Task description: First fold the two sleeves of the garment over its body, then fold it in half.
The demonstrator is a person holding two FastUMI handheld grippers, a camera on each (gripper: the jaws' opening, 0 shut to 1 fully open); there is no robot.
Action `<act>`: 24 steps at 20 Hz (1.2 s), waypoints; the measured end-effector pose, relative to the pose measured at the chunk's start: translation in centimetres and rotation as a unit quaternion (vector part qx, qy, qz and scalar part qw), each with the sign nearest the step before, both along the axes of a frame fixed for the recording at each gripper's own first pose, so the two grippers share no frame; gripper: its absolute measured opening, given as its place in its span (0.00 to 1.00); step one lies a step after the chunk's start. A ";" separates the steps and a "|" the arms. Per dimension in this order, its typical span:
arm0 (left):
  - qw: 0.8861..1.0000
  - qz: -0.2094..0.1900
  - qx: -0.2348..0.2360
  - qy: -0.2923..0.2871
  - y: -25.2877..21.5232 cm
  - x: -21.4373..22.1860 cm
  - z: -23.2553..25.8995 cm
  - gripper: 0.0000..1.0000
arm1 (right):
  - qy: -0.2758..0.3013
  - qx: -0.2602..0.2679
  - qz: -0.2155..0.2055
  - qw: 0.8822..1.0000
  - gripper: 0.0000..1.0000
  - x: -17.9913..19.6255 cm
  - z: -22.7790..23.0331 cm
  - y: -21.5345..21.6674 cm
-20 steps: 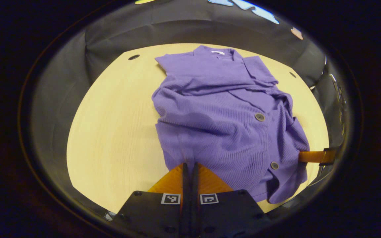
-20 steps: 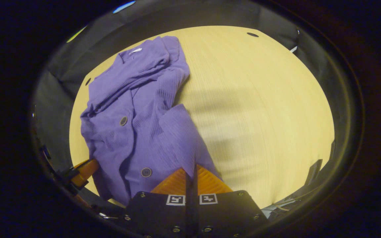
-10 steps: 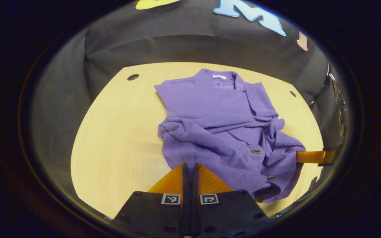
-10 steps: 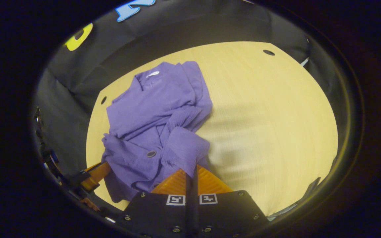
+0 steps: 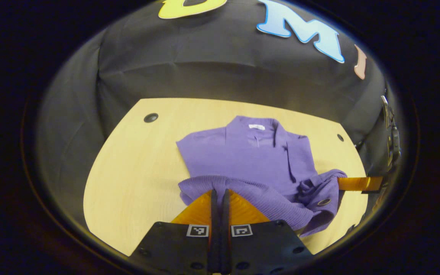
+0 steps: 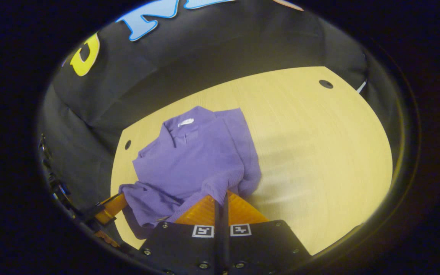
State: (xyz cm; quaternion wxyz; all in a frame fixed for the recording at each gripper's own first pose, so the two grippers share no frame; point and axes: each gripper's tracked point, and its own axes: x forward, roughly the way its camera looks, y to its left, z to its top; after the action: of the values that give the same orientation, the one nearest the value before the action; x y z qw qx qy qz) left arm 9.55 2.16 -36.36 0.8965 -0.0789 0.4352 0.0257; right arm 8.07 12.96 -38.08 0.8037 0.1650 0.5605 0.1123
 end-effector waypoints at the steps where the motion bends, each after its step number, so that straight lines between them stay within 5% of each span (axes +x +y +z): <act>1: 1.000 0.001 0.002 -0.006 0.2 1.2 0.2 0.07 | -0.009 0.004 -0.006 1.000 0.01 1.4 0.2 0.1; 13: 0.998 0.016 0.001 -0.053 2.2 13.9 -0.2 0.07 | -0.073 0.011 -0.054 0.996 0.01 15.2 -1.2 1.3; 24: 0.999 0.026 0.007 -0.027 1.9 19.2 -7.2 0.07 | -0.059 0.003 -0.077 0.995 0.01 18.8 -7.5 2.1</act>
State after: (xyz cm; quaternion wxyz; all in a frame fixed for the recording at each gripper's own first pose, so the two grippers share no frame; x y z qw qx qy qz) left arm 28.74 4.05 -43.56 0.9075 -0.0841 0.4085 0.0496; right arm 26.83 15.05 -45.62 0.8411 0.2029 0.4976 0.0609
